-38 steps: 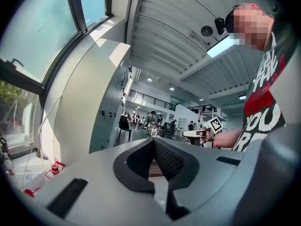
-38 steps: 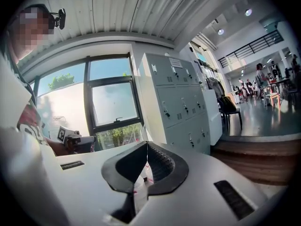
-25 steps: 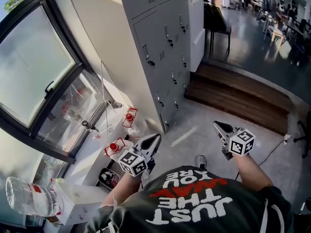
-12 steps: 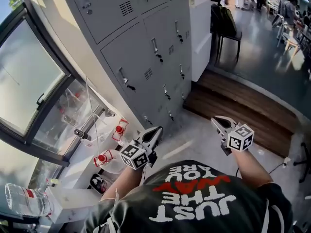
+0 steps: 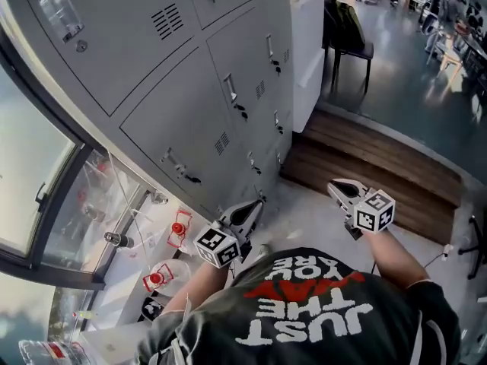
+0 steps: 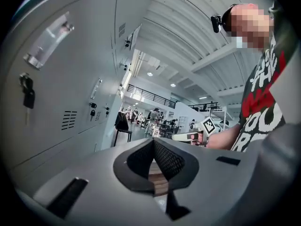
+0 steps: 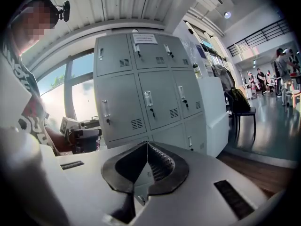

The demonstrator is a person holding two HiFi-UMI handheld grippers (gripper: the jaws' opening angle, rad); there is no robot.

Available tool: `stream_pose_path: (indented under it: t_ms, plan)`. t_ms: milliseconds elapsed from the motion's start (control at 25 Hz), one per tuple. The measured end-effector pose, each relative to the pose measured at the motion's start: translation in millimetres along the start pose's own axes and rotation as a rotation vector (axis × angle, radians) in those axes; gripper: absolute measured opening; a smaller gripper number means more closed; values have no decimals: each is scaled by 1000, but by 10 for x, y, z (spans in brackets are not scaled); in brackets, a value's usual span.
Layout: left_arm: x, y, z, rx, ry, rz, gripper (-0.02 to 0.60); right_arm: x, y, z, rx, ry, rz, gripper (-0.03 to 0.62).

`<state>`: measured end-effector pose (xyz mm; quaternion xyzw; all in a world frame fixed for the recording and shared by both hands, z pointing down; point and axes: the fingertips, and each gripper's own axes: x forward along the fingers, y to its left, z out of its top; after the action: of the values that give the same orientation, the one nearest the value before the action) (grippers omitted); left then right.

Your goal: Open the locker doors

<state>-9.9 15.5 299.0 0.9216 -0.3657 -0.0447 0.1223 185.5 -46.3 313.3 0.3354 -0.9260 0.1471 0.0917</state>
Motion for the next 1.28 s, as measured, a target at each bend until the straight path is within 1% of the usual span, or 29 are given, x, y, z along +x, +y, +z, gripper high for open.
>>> stream_pose_path:
  t_ms: [80,200,240,280,360,440,560,720,840,960,1080,1280]
  plan:
    - [199,268,-19,-6,22,-48,6,297,-140,72,-7,8,-28,36]
    - [478,548,-60,-1,72,-144,6,717,-367,183,-11,24,-64,36]
    - [563,634,-75,4,88,-165,6,852,-447,211,-6,29,-72,36]
    - [638,725,-91,4,101,-177,6,981,-523,219,3,36,-77,36]
    - [766,898,-125,-14,114,-175,6,1211,-673,182,22,56,-77,37]
    - [887,1026,-181,-39,119,-157,6,1414,-844,113,33,80,-59,37]
    - [1065,1180,-310,-67,138,-108,6,1734,-1162,-8,45,105,-14,37]
    - [1327,1444,-469,-85,148,2,6,2256,-1687,-209,42,142,54,37]
    - [1523,1644,-593,-101,155,82,6,2672,-2083,-357,0,182,102,37]
    - [1747,1826,-729,-108,166,133,6,3099,-2416,-486,-43,217,133,37]
    - [1949,1975,-888,-130,176,165,6,3511,-2613,-628,-81,246,163,38]
    - [2247,2165,-1180,-156,209,158,6,4128,-2921,-784,-119,277,187,43]
